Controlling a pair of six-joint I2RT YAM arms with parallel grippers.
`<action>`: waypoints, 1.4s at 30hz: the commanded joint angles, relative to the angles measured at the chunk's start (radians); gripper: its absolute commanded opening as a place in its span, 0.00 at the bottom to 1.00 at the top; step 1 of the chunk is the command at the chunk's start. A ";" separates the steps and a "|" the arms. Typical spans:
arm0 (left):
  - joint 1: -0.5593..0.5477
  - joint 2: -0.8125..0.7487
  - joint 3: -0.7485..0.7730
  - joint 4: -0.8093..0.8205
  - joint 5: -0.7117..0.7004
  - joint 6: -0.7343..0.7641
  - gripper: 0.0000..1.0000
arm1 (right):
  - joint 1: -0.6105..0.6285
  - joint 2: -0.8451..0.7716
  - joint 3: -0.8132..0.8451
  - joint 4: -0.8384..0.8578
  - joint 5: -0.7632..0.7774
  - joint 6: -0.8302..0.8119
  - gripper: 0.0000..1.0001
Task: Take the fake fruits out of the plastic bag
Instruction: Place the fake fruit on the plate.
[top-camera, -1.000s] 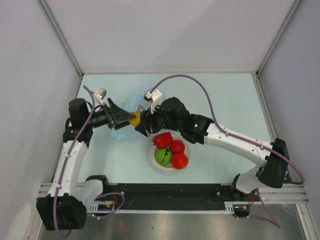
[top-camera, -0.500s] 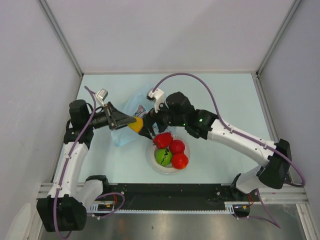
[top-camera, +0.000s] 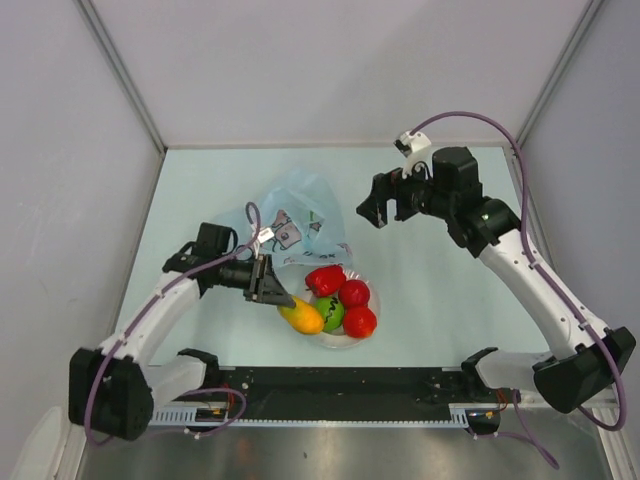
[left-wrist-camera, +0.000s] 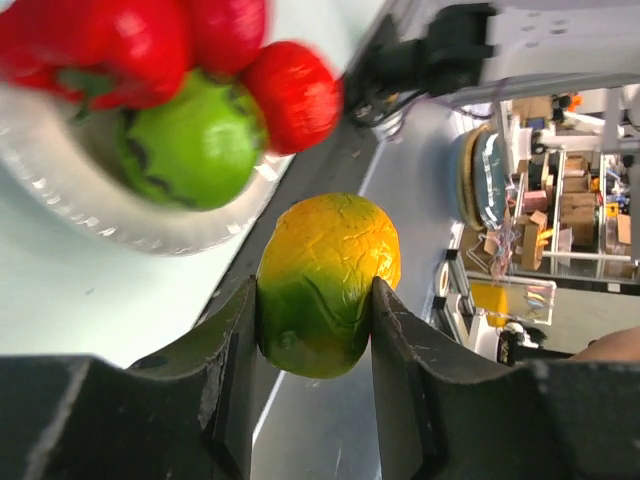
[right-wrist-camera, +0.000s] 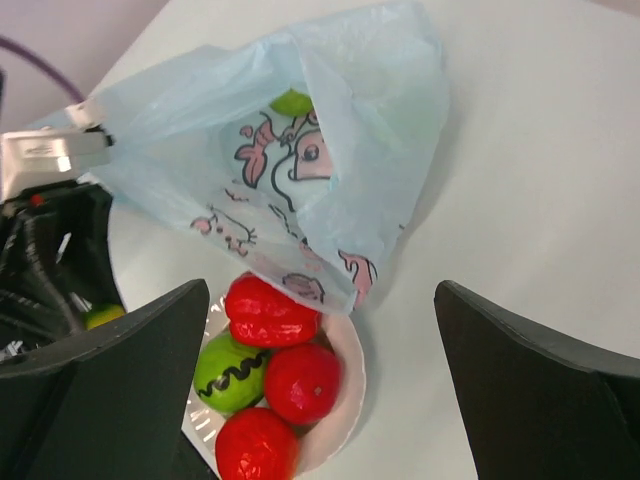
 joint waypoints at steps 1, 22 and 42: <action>-0.009 0.196 0.025 -0.096 -0.056 0.194 0.00 | -0.015 -0.043 -0.061 -0.003 -0.021 -0.030 0.99; -0.144 0.672 0.673 -0.589 -0.361 0.689 0.01 | -0.167 -0.101 -0.126 0.024 -0.080 0.036 1.00; -0.184 0.748 0.585 -0.458 -0.229 0.594 0.00 | -0.222 -0.121 -0.166 0.041 -0.106 0.061 1.00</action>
